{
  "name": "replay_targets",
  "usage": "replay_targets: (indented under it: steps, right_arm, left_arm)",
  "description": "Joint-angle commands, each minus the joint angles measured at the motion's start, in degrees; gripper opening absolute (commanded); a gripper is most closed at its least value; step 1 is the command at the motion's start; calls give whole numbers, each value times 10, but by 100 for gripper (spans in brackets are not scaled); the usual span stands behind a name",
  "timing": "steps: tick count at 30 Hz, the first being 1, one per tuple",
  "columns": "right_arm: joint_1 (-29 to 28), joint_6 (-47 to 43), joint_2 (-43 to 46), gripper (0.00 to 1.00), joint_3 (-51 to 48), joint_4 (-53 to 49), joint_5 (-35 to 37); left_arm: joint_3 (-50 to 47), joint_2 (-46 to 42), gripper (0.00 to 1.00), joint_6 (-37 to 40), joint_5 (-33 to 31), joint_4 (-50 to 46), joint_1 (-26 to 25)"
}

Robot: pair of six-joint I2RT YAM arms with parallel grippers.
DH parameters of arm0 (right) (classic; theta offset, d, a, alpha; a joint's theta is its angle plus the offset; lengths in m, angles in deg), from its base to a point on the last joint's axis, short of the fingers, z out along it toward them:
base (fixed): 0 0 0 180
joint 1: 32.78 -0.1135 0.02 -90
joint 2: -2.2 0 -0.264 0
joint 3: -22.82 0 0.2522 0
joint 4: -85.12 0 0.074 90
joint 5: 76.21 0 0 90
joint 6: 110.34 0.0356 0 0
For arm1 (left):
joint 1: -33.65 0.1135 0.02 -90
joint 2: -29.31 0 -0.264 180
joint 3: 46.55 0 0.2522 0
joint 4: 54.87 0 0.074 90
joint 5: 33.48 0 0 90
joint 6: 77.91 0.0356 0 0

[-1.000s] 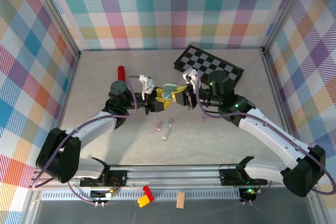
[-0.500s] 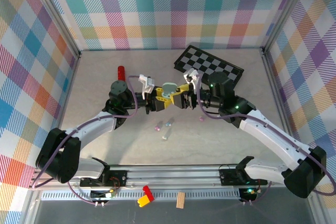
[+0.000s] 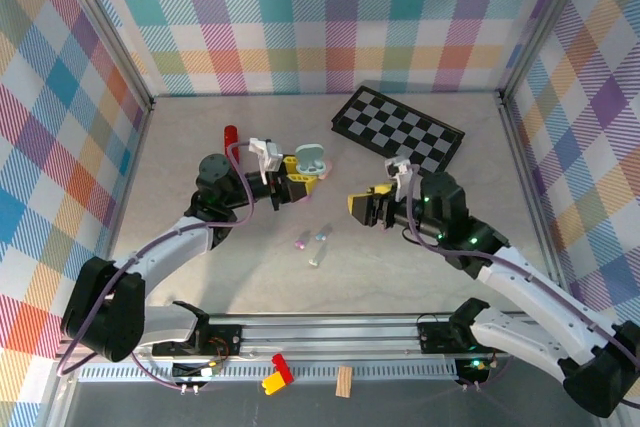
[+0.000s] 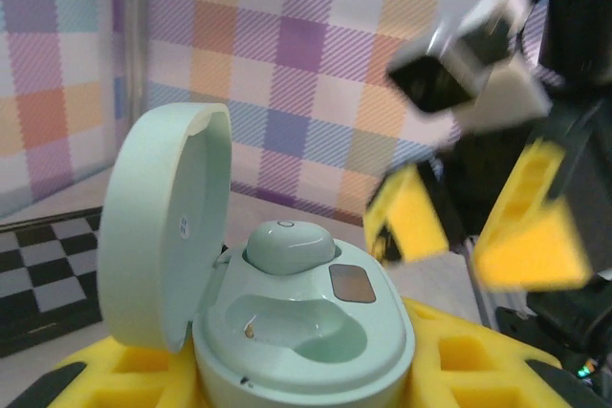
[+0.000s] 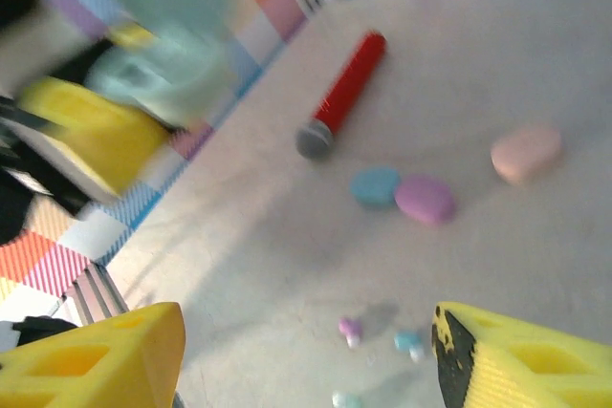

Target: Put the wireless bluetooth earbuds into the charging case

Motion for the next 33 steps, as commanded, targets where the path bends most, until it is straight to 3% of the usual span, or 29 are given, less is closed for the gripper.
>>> replay_targets:
  steps: [1,10,15,25,33]
  right_arm:
    - [-1,113,-30,68,-41,20,7]
    - [-18,205,-218,59,-25,19,-68]
    - [-37,287,-311,52,-23,84,-117]
    - [-107,350,-413,56,-7,167,-165]
    - [-118,356,-445,58,13,177,-155]
  left_arm:
    - [-6,-20,32,12,-26,24,6]
    - [-17,-49,33,-11,-36,37,6]
    - [-29,-84,33,2,-52,6,7]
    - [-44,-123,33,9,-61,-16,7]
    - [-46,-144,33,17,-64,-36,7]
